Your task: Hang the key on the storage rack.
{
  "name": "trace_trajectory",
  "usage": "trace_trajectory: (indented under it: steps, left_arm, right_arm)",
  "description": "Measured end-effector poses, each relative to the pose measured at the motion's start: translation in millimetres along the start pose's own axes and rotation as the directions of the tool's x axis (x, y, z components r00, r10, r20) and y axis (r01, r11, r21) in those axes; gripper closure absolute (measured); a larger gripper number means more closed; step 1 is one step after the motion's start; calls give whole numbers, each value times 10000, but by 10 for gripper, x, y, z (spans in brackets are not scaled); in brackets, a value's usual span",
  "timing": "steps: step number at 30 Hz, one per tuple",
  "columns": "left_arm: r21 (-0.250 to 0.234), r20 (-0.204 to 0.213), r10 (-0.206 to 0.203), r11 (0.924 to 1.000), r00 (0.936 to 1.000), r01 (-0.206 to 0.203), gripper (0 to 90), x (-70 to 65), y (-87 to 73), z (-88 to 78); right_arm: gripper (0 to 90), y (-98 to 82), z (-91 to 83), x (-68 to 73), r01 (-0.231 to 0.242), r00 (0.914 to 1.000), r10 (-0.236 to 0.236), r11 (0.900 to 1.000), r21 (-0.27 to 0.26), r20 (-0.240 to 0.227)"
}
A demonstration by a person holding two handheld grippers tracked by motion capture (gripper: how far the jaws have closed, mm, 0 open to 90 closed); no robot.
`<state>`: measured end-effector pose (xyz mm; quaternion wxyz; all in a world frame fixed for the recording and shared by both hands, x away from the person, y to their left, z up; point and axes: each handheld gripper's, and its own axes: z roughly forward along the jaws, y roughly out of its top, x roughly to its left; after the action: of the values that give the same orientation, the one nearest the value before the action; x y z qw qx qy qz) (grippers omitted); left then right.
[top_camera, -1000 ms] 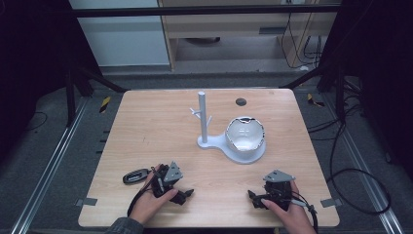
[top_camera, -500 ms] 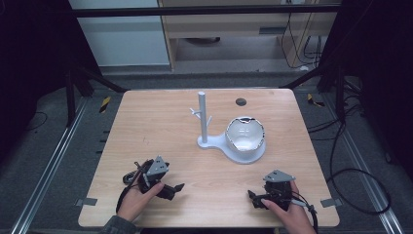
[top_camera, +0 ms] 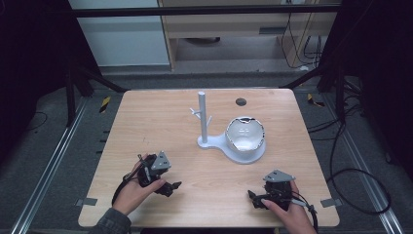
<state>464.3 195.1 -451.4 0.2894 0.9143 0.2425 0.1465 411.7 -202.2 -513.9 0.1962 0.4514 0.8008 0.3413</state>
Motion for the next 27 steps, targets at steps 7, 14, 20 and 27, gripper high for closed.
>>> trace_trajectory:
  steps: [7,14,20,27]
  left_arm:
    - [1848,-131,1032,9778,9946,-990,40,210,105,-26]
    - [3672,9,1513,9194,9885,-1410,104,393,145,-13]
    - [4594,597,1885,8667,9803,-1946,265,520,125,26]
    - [4957,936,1820,8441,9788,-2043,457,584,53,79]
  right_arm:
    - [4,-3,3,-6,103,9999,-103,9999,-22,2]
    - [4,-2,-2,-1,21,10000,-21,10000,4,-38]
    - [4,-3,-2,-2,34,10000,-34,10000,-1,-54]
    - [4,-3,-3,-1,29,10000,-29,10000,-1,-54]
